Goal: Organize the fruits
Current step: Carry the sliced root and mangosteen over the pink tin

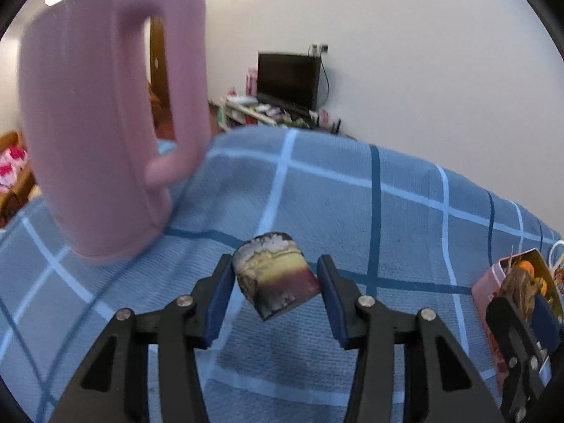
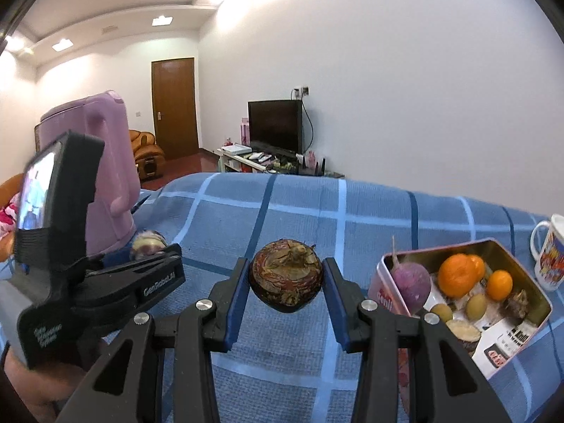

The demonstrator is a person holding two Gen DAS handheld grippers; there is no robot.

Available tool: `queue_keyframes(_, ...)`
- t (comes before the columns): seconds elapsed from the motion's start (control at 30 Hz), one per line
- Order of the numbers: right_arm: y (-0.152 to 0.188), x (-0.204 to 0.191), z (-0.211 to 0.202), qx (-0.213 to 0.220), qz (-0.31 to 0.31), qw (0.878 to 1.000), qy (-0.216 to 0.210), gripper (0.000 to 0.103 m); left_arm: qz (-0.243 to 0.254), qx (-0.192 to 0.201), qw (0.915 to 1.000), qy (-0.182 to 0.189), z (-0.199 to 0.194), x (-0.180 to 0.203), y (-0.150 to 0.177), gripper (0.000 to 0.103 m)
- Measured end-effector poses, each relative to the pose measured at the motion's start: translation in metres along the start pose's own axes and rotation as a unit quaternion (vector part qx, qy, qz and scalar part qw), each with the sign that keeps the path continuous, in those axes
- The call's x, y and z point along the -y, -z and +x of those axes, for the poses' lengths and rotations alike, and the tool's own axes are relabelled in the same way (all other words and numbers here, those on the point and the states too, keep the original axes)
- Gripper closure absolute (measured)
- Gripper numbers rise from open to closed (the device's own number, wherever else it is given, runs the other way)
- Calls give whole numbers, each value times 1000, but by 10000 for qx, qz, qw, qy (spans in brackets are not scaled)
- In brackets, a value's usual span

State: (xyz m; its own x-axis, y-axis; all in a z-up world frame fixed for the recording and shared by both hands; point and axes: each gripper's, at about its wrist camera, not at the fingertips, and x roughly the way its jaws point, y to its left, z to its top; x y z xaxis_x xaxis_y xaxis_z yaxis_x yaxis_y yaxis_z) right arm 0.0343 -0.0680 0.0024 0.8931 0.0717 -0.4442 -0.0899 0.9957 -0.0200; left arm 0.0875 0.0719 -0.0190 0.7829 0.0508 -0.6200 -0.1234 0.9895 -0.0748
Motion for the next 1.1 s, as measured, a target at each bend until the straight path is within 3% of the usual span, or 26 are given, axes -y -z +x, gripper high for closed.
queue_keyframes(0.43,4,0,-16,190,-94,9997,132,59,116,634,9974,-310,-35,-5,10,53)
queue_keyframes(1.1,11,4,-28,205,-113,9996,146,59,289,916,9950,-290,-68,6,31,53)
